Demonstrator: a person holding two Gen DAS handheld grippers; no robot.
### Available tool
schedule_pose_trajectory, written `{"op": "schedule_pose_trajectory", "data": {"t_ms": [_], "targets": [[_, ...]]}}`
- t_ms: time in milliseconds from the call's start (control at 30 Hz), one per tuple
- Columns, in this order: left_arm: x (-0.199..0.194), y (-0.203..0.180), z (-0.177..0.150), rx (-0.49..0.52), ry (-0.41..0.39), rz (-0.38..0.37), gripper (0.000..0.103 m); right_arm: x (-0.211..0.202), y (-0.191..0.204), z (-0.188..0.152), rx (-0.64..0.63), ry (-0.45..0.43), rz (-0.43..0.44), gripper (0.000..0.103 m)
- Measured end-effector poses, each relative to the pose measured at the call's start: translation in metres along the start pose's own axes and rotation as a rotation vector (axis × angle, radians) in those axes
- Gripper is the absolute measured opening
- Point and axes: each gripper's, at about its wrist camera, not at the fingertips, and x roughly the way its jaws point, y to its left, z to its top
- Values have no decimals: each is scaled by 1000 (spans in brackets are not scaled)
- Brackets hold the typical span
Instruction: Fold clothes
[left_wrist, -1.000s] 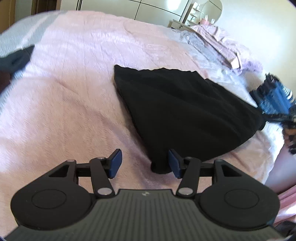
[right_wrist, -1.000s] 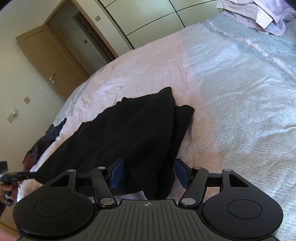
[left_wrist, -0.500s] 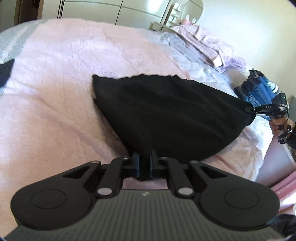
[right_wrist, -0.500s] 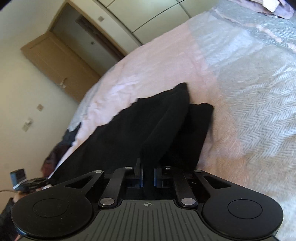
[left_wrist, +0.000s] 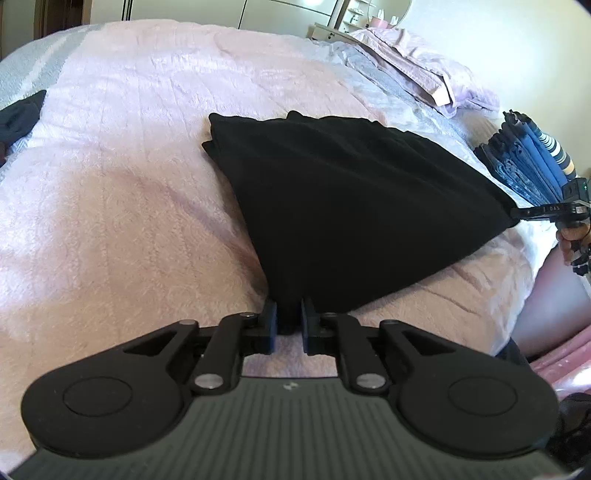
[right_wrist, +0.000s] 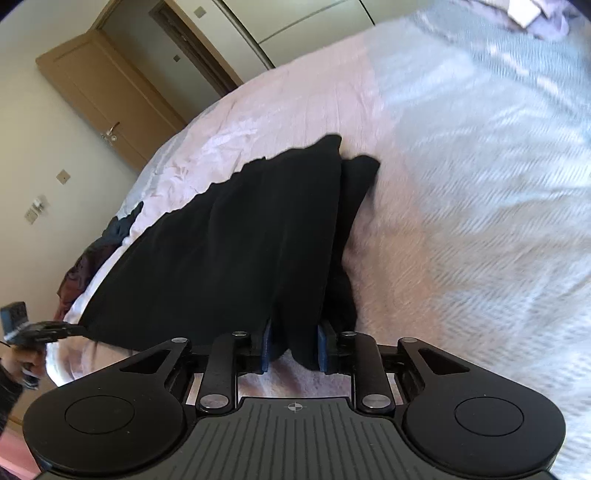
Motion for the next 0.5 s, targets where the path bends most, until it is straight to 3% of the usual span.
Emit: {"op": "schedule_pose_trajectory", "data": {"t_ms": [67, 267, 500], "targets": [[-10, 6, 4, 5, -1, 9, 15, -8, 3, 2, -5, -33, -24, 43], [-27, 32, 41, 0, -59, 82, 30, -11, 9, 26, -18, -154, -48, 46], [43, 61, 123, -37, -110, 87, 46, 59, 12, 92, -58, -154, -29, 53]]}}
